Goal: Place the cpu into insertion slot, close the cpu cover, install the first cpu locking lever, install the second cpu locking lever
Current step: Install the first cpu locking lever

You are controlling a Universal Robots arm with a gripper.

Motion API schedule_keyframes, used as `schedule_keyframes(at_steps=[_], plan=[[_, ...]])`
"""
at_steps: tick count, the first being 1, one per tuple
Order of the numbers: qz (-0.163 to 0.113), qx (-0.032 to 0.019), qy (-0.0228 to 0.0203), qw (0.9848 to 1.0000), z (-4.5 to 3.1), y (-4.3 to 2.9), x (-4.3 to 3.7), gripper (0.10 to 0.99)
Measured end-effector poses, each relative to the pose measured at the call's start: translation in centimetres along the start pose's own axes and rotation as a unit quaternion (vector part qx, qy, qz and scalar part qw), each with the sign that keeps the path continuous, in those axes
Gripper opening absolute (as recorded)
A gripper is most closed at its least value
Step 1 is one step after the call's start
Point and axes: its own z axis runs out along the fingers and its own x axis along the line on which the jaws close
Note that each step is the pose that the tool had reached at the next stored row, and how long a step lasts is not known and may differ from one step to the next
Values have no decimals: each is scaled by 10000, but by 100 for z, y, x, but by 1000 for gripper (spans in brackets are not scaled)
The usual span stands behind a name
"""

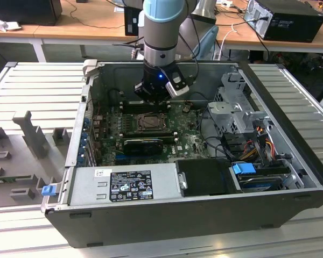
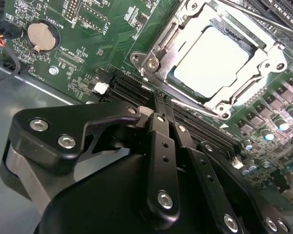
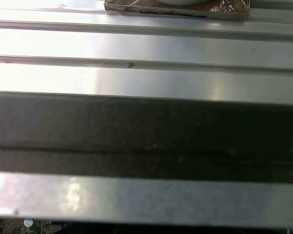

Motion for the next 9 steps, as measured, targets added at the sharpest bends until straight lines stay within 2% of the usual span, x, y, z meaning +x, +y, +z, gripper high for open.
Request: schedule_keyframes(at_steps=[5, 9], plan=[[0, 45, 2, 10000, 37, -4, -6, 106], [-2, 154, 6, 9999, 51, -6, -7, 106]])
